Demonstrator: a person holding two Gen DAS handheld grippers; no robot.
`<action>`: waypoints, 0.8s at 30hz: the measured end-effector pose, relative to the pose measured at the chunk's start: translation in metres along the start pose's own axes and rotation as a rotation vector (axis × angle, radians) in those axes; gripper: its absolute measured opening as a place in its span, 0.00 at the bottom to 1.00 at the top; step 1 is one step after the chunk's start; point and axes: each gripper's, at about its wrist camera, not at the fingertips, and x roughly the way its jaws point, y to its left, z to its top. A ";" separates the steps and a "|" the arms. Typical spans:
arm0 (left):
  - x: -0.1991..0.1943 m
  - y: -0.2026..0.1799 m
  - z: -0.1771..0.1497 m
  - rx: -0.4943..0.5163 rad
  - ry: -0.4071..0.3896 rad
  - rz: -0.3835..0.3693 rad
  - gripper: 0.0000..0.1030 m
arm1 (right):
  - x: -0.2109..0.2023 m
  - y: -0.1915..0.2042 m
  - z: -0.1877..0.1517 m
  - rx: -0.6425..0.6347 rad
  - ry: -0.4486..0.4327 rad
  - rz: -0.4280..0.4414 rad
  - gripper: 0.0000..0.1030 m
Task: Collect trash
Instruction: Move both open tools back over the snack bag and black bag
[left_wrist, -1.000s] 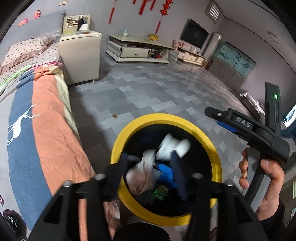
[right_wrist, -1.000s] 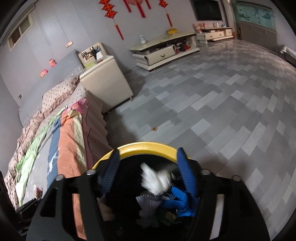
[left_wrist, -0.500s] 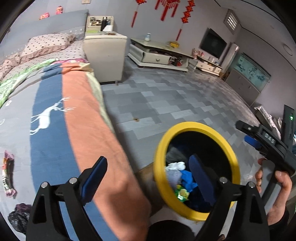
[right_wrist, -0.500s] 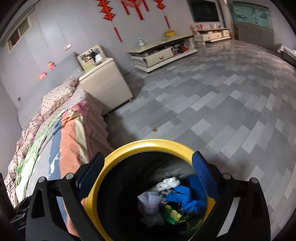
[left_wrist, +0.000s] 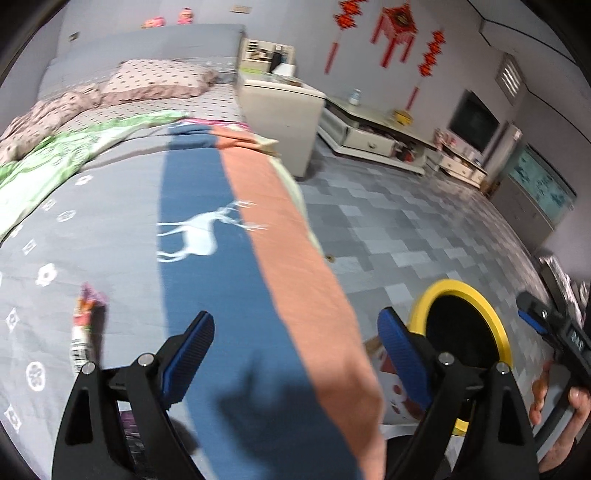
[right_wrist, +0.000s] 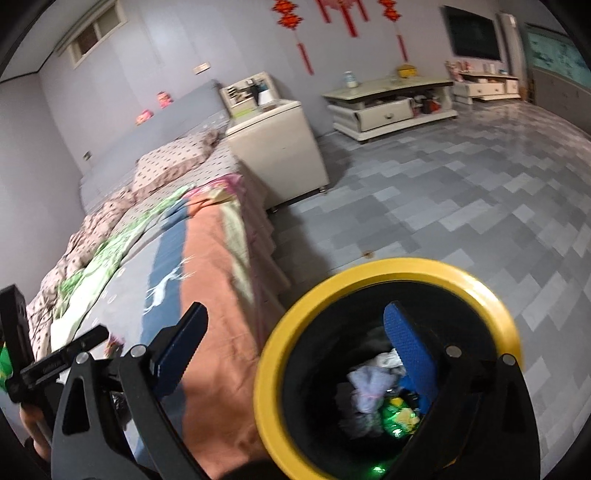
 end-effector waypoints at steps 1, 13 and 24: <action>-0.004 0.012 0.003 -0.014 -0.007 0.015 0.84 | 0.002 0.009 -0.001 -0.012 0.009 0.011 0.89; -0.022 0.111 0.003 -0.128 -0.004 0.146 0.84 | 0.024 0.112 -0.028 -0.140 0.088 0.163 0.89; -0.011 0.171 -0.014 -0.183 0.039 0.219 0.84 | 0.049 0.197 -0.069 -0.307 0.178 0.264 0.89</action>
